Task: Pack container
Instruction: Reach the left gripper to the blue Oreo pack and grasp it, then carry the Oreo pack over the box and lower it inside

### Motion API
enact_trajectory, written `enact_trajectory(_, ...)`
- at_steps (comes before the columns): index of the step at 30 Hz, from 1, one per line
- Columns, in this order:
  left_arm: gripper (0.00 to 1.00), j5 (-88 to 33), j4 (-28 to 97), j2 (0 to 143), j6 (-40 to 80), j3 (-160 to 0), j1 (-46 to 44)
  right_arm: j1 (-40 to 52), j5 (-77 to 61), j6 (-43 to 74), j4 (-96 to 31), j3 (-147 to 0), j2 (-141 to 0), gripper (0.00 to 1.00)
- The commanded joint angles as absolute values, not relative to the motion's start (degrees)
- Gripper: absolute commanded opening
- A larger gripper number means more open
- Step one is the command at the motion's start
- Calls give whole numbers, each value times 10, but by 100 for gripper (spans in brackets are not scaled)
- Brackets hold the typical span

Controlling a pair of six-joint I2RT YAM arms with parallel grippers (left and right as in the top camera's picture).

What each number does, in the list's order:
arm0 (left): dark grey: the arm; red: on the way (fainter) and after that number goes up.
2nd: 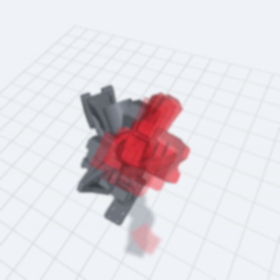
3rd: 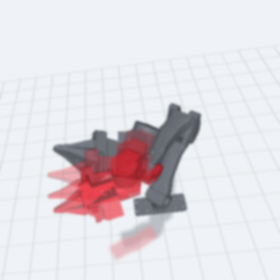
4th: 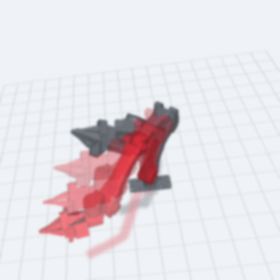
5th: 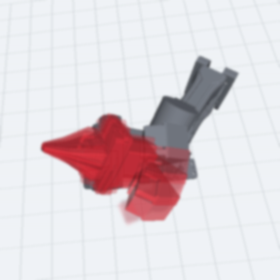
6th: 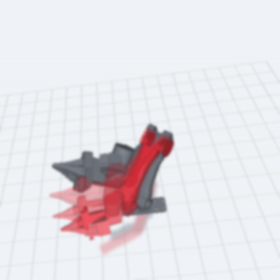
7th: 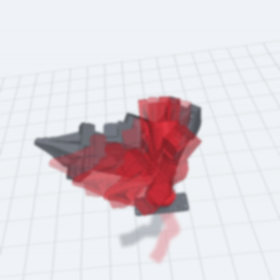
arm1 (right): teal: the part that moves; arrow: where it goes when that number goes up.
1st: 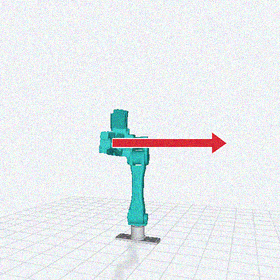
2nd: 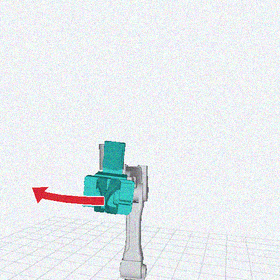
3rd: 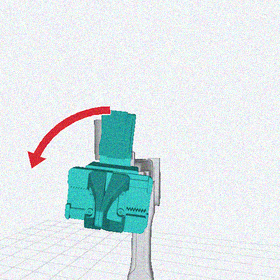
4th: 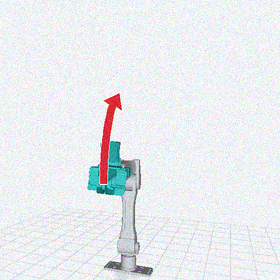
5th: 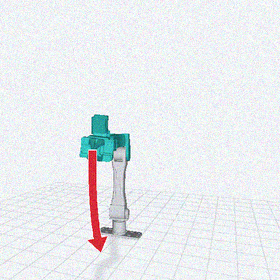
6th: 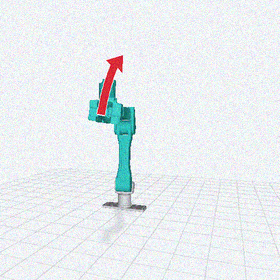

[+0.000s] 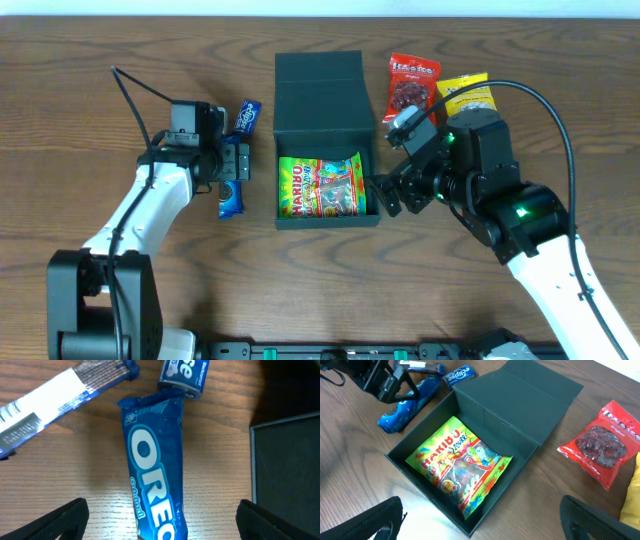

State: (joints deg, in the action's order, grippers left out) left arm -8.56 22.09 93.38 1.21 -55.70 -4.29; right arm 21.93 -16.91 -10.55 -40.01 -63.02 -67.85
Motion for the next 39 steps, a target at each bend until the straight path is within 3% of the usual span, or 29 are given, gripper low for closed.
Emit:
enact_trajectory(1,95,-89,223,968,4,-568,-46,213,-167,-99,-401,-632,-677,99)
enact_trajectory(10,100,-20,220,1011,15,-568,-65,213,-165,-99,-401,-632,-677,99)
enact_trajectory(13,82,-8,218,1023,15,-568,-72,213,-164,-99,-401,-632,-677,99)
enact_trajectory(20,57,-8,218,1048,20,-568,-76,213,-163,-99,-400,-632,-677,99)
enact_trajectory(22,44,-8,221,1048,20,-568,-76,213,-162,-99,-400,-632,-677,99)
enact_trajectory(24,24,-8,226,1048,20,-568,-76,213,-149,-98,-399,-632,-676,99)
enact_trajectory(26,15,-8,238,1045,19,-570,-76,212,-125,-89,-398,-632,-669,99)
enact_trajectory(30,6,-8,287,1029,17,-603,-77,192,-65,-49,-392,-632,-644,99)
enact_trajectory(39,6,-11,340,967,-57,-703,-94,115,-45,7,-392,-632,-609,99)
